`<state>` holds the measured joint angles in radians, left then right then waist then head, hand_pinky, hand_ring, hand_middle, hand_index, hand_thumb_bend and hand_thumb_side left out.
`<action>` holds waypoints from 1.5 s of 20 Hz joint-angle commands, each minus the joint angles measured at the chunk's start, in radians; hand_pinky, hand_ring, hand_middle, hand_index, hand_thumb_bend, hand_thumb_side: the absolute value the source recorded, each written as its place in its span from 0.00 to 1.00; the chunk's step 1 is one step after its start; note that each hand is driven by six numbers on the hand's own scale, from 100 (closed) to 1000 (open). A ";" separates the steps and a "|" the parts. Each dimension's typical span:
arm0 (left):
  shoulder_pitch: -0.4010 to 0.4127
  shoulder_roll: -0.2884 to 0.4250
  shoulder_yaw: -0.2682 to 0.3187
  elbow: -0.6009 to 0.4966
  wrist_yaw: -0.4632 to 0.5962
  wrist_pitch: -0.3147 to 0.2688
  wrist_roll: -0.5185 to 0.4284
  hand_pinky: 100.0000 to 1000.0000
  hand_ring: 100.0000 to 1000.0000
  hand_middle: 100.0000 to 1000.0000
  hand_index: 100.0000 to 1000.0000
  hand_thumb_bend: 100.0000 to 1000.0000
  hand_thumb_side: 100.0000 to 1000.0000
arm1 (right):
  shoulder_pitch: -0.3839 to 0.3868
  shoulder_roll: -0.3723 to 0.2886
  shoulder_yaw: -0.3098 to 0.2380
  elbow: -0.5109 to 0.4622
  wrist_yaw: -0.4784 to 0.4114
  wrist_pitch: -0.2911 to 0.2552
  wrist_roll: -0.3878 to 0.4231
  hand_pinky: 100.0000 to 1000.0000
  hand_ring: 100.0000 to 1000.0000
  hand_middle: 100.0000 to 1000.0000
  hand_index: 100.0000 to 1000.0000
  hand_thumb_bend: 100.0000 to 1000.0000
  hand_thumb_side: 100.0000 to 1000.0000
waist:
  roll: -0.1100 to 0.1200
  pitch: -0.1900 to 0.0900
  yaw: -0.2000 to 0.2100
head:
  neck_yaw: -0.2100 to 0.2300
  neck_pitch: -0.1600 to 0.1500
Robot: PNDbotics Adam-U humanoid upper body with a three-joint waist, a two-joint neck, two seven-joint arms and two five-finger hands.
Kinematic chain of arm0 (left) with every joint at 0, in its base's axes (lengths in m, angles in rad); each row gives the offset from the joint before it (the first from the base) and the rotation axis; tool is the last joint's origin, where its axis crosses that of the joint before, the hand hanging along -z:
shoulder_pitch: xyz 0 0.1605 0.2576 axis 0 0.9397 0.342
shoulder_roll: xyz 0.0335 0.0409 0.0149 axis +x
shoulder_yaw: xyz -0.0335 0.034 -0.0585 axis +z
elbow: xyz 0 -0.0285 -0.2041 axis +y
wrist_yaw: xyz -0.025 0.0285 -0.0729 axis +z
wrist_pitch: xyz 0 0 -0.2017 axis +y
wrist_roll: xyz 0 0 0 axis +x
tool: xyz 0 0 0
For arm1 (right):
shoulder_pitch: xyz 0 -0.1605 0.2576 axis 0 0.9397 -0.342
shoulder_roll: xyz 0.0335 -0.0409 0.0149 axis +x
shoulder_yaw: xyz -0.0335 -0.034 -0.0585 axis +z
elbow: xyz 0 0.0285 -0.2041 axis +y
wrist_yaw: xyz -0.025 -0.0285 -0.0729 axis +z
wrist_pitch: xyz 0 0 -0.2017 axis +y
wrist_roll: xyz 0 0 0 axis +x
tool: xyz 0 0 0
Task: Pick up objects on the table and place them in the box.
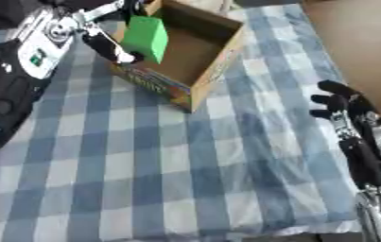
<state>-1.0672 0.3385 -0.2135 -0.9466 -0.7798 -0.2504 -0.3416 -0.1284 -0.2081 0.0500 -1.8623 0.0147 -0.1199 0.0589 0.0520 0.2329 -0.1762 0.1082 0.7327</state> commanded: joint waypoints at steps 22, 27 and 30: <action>-0.006 -0.038 0.044 0.052 -0.258 0.058 0.257 0.89 0.85 0.91 0.97 0.91 0.51 | -0.015 -0.008 0.002 -0.014 -0.012 -0.002 0.010 0.70 0.78 0.81 0.84 0.00 0.69 | -0.017 -0.004 0.002 | -0.006 -0.031; -0.011 -0.001 0.046 -0.006 -0.197 0.065 0.281 0.91 0.88 0.94 0.98 0.92 0.52 | -0.015 -0.008 -0.001 -0.013 -0.011 -0.002 0.008 0.70 0.78 0.81 0.84 0.00 0.69 | -0.013 -0.004 0.006 | -0.004 -0.028; -0.010 0.011 0.040 -0.028 -0.167 0.072 0.273 0.91 0.88 0.94 0.98 0.92 0.52 | -0.016 -0.009 -0.001 -0.013 -0.010 -0.002 0.008 0.70 0.78 0.81 0.84 0.00 0.69 | -0.012 -0.004 0.007 | -0.003 -0.028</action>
<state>-1.0556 0.3200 -0.1776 -0.9466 -0.9623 -0.1831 -0.0691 -0.1328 -0.2079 0.0549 -1.8623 0.0071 -0.1190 0.0657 0.0428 0.2439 -0.1691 0.1029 0.7109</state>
